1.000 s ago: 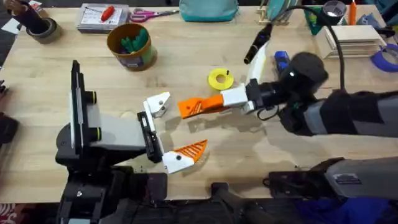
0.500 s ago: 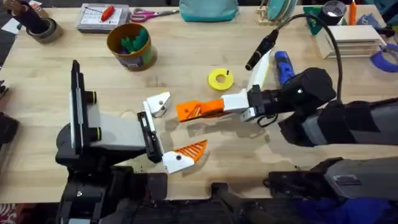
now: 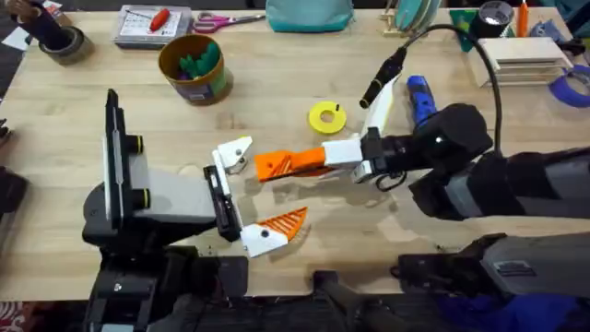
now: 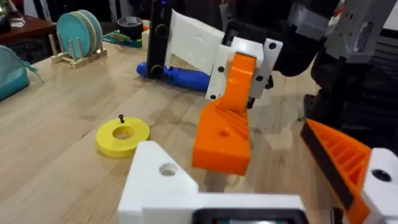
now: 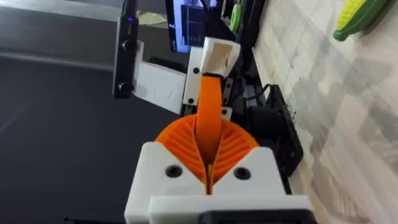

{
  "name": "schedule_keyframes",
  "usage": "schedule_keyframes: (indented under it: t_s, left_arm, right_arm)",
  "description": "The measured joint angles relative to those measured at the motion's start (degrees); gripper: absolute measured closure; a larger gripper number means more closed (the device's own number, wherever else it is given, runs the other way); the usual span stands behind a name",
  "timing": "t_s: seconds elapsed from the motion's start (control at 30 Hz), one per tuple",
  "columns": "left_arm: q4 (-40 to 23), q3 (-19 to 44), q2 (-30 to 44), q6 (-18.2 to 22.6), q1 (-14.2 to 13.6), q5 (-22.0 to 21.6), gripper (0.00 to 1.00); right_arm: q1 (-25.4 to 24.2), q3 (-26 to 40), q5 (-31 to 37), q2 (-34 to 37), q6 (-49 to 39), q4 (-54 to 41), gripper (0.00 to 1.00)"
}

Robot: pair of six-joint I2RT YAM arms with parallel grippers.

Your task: Pick up the gripper from the table and insert it into the empty holder that is missing its gripper. Then pick up a screw, insert it into the mounting hole, and use the screwdriver to tighten it. Finally, clean up the table by picking up the vegetable and placing it into the bucket.

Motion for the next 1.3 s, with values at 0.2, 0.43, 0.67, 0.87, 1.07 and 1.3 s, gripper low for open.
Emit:
schedule_keyframes:
  t_s: [0.2, 0.43, 0.67, 0.87, 1.07, 1.3]
  left_arm:
    - [0.0, 0.0, 0.0, 0.0, 0.0, 0.0, 0.015]
    - [0.0, 0.0, 0.0, 0.0, 0.0, 0.0, 0.015]
    - [0.0, 0.0, 0.0, 0.0, 0.0, 0.0, 0.015]
    - [0.0, 0.0, 0.0, 0.0, 0.0, 0.0, 0.015]
    - [0.0, 0.0, 0.0, 0.0, 0.0, 0.0, 0.015]
    - [0.0, 0.0, 0.0, 0.0, 0.0, 0.0, 0.015]
  right_arm:
    - [1.4, 0.0, 1.3, 0.0, 0.0, 0.0, 0.993]
    - [2.6, 0.0, 2.8, 0.0, 0.0, -0.3, 0.993]
    - [2.9, 0.0, 3.2, 0.0, -0.4, -1.0, 0.993]
    - [2.9, 0.0, 3.4, 0.0, -0.8, -1.2, 0.993]
    - [2.9, 0.0, 3.4, 3.4, -1.7, -0.9, 0.993]
    - [2.9, 0.0, 3.4, 4.3, -3.3, 0.4, 0.993]
